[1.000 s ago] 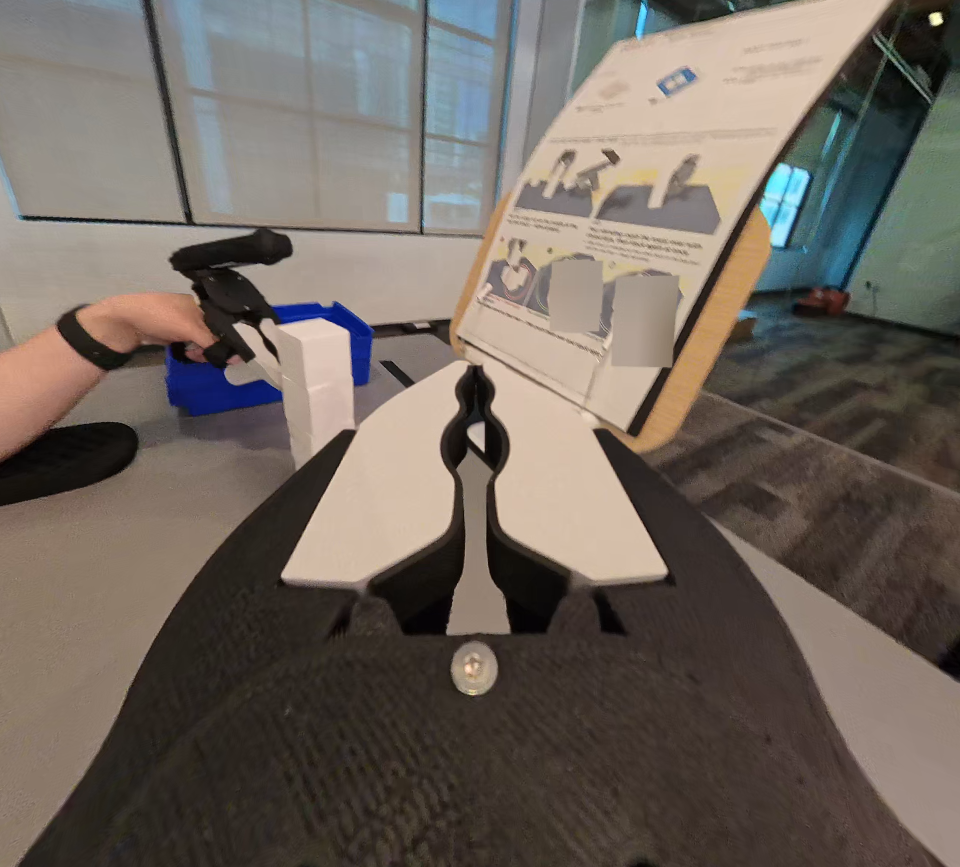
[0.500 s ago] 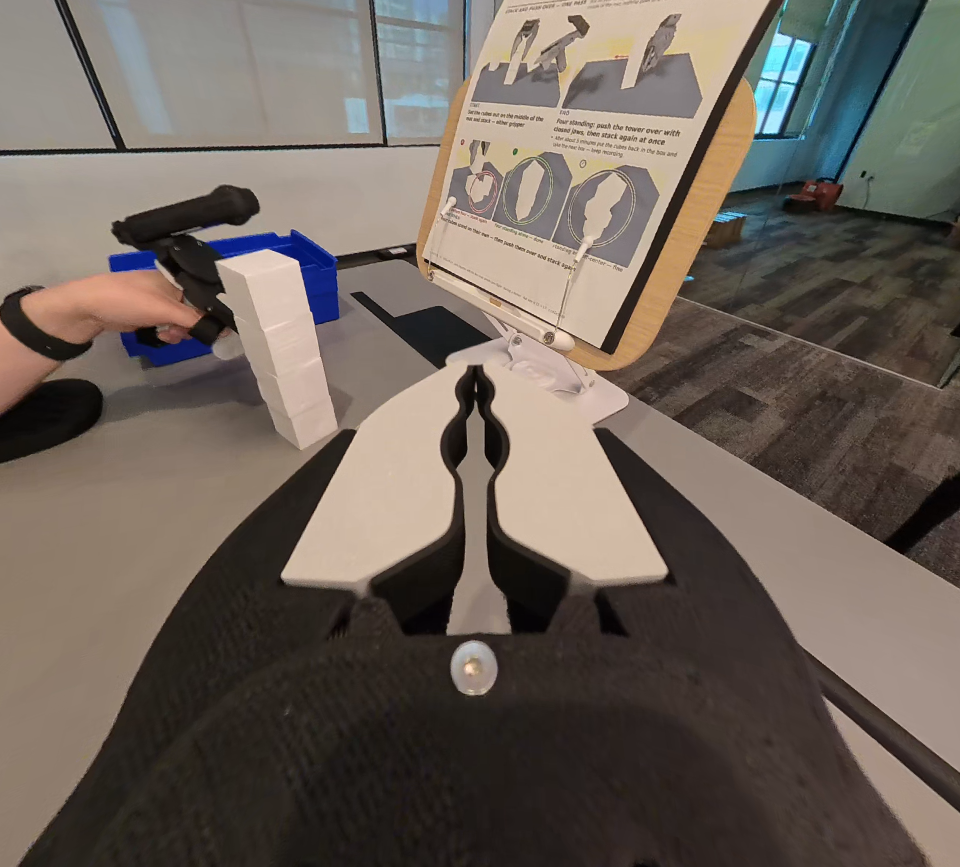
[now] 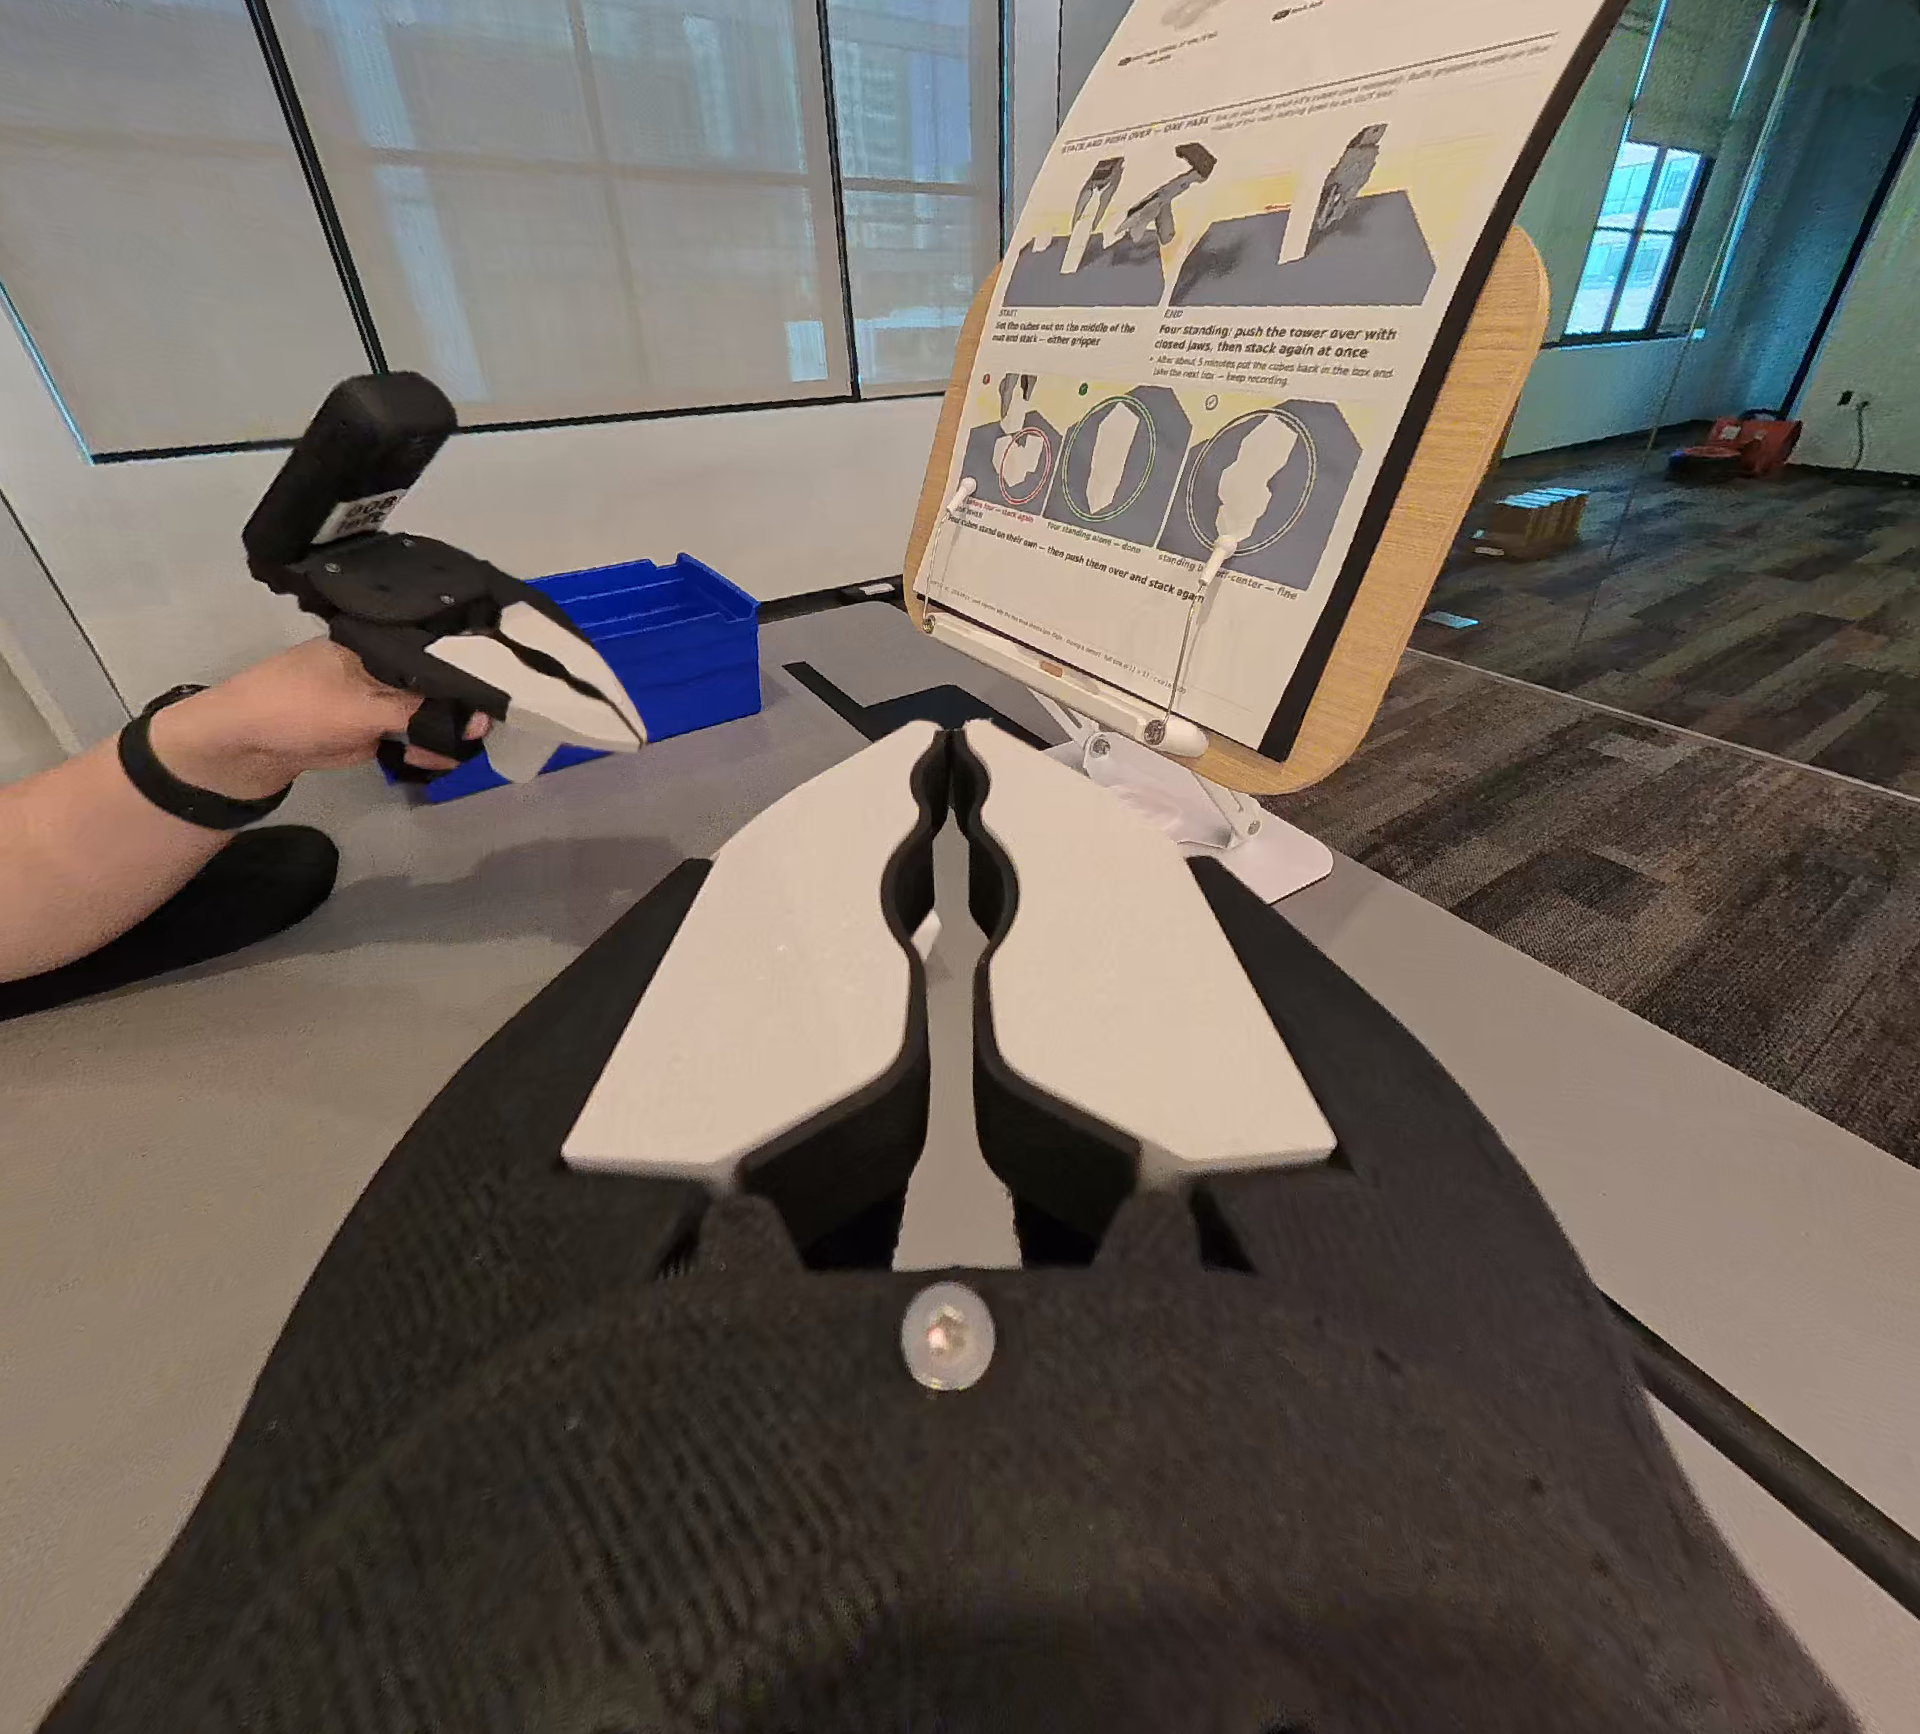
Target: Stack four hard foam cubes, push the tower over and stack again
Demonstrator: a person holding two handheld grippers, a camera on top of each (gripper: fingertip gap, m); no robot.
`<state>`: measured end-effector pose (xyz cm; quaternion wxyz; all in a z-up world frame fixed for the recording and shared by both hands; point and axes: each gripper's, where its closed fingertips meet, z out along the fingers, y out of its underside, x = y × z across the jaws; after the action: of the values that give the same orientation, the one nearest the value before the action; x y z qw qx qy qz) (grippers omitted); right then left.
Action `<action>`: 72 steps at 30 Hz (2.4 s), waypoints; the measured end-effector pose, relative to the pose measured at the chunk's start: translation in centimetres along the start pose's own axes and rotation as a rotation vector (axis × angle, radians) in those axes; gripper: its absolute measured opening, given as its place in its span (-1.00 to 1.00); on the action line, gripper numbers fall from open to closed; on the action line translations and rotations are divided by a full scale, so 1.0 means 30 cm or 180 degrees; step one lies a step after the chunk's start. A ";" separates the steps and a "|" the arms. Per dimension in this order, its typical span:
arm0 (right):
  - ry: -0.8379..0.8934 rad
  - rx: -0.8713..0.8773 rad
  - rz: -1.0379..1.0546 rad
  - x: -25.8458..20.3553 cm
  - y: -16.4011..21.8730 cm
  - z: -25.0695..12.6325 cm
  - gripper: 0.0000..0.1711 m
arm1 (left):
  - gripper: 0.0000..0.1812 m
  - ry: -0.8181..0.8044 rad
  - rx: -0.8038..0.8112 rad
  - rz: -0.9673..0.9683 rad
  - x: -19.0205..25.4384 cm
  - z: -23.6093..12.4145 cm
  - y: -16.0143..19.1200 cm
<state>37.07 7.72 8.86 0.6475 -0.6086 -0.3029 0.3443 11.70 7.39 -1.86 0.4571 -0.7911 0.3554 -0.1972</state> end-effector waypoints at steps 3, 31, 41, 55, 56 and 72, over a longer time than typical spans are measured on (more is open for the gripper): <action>0.0022 -0.0001 0.0020 0.012 0.007 -0.009 -1.00 | -0.76 -0.0066 0.0026 -0.0040 -0.057 -0.022 0.002; -0.0082 -0.0919 0.0209 0.080 0.309 0.002 -0.56 | -0.13 -0.0536 -0.0666 -0.0121 0.016 0.244 0.278; -0.0072 -0.0832 0.0256 0.095 0.296 -0.022 -0.57 | -0.35 -0.0165 -0.0667 -0.0055 0.026 0.222 0.236; -0.0210 -0.0562 0.0372 0.096 0.254 -0.057 -0.57 | -0.35 0.2343 0.0199 0.1876 0.487 0.182 -0.039; -0.0219 -0.0555 0.0402 0.099 0.258 -0.059 -0.57 | -0.35 0.2383 0.0124 0.1928 0.495 0.198 -0.026; -0.0444 -0.0614 0.0467 0.067 0.276 -0.036 -0.57 | -0.35 0.2584 -0.0457 0.2125 0.473 0.263 0.083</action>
<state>38.47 8.92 0.49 0.5365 -0.6632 -0.3335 0.4015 25.28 0.65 -8.18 0.2653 -0.5242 0.7489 -0.3066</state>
